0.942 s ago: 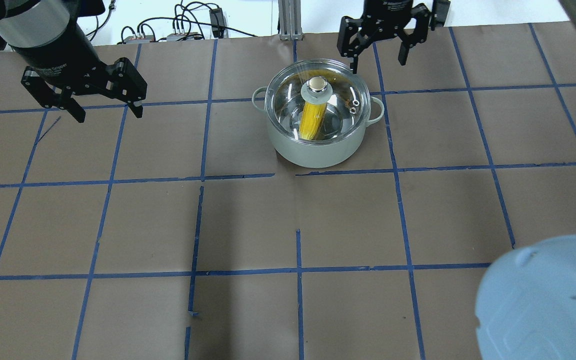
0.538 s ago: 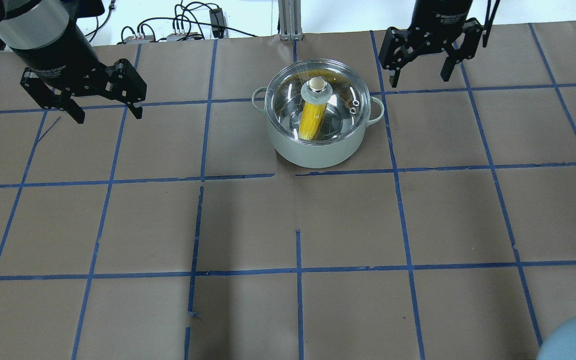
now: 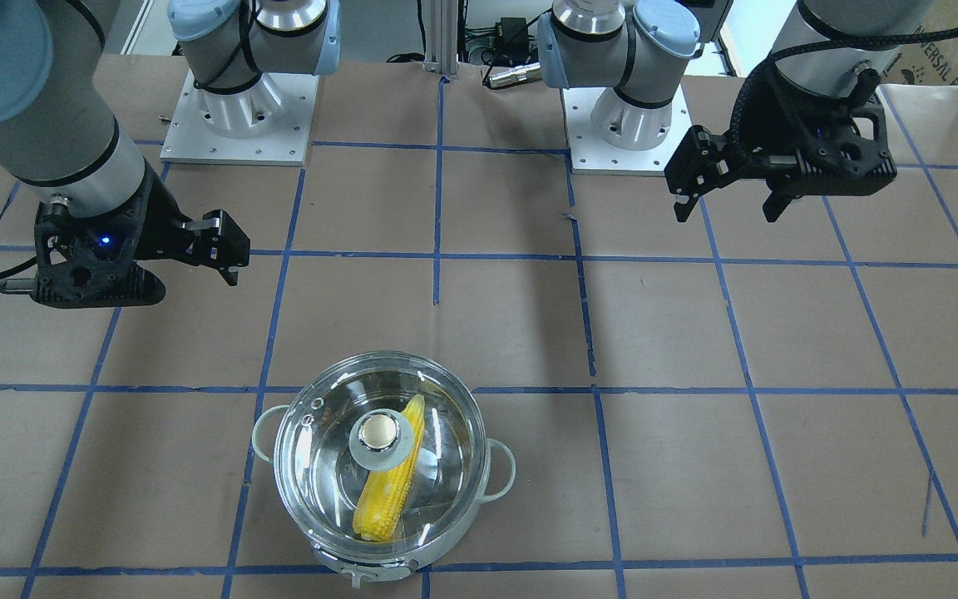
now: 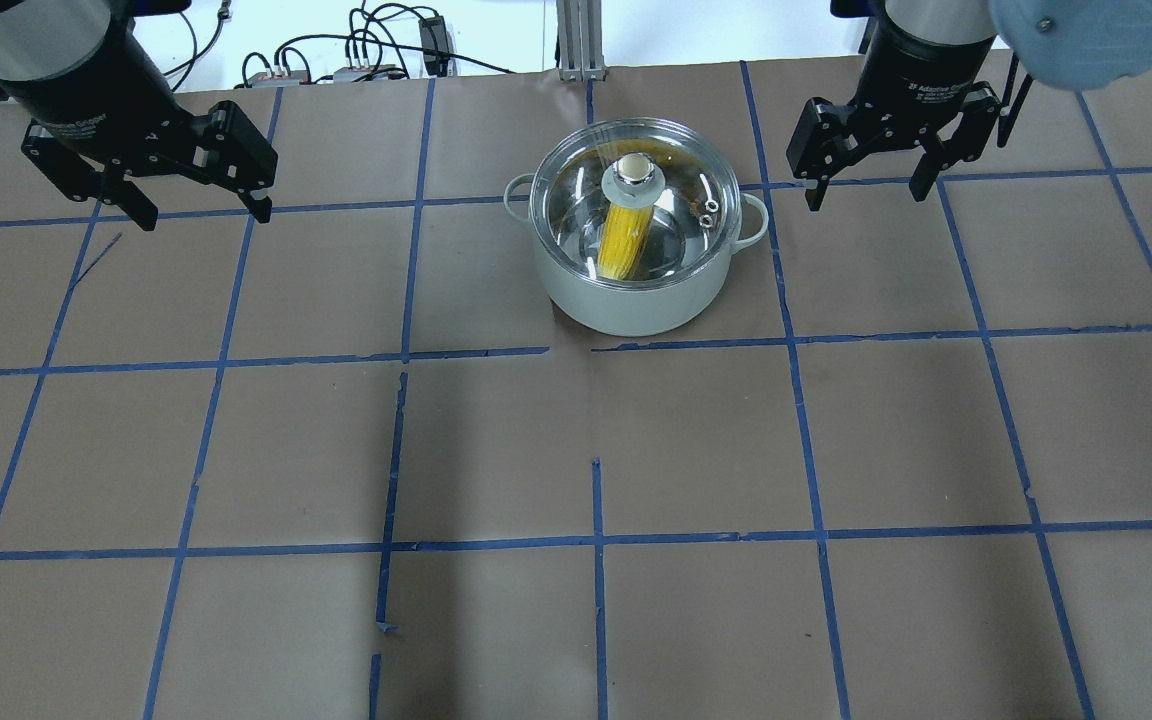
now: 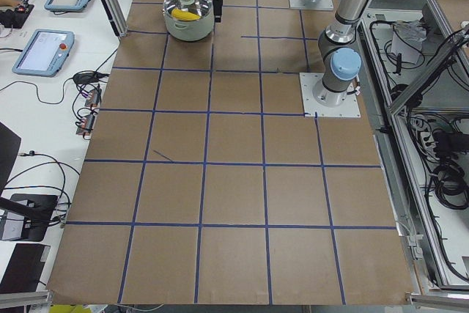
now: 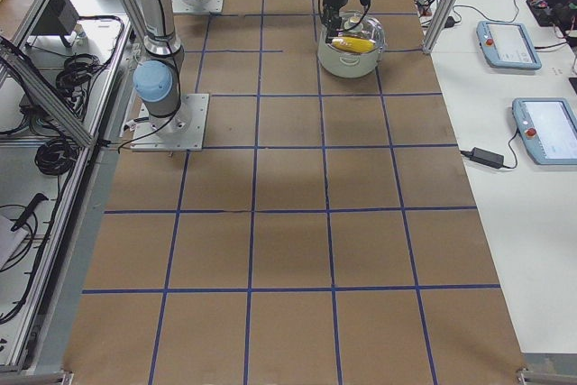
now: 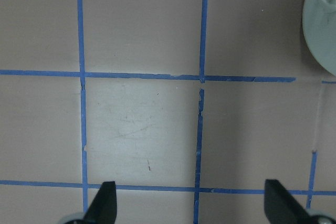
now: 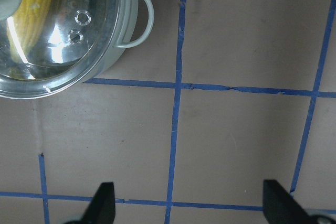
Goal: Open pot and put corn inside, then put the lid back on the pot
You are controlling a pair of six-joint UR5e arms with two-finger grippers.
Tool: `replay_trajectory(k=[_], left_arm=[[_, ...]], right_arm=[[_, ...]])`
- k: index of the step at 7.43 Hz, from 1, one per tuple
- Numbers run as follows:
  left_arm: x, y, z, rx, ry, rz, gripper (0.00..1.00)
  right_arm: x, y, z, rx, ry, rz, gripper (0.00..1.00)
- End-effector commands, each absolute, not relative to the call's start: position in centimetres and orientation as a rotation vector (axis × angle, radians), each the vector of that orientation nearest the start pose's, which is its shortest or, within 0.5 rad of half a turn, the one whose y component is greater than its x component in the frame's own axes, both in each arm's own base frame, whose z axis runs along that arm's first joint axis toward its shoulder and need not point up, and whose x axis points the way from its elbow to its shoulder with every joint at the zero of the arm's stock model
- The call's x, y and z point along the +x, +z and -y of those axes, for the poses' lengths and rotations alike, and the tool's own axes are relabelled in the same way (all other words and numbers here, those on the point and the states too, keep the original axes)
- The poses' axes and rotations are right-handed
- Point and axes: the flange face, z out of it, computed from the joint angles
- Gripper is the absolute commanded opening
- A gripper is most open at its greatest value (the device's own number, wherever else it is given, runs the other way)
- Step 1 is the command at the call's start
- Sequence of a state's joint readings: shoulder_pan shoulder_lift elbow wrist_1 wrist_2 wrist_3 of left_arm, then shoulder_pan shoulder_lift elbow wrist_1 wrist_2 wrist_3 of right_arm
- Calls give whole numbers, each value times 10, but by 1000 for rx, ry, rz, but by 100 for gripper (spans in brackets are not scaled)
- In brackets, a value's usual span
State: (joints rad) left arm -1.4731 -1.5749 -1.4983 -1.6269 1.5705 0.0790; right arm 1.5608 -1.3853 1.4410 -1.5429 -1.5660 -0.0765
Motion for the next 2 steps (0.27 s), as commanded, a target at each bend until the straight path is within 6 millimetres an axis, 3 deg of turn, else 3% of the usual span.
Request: replay_trajectory(k=[1, 2], left_arm=[[-82, 510, 502, -12, 0, -3142, 100], [-82, 508, 505, -19, 5, -3140, 100]], right_arm=[[130, 448, 561, -100, 117, -3124, 100], [130, 447, 562, -100, 119, -3125, 100]])
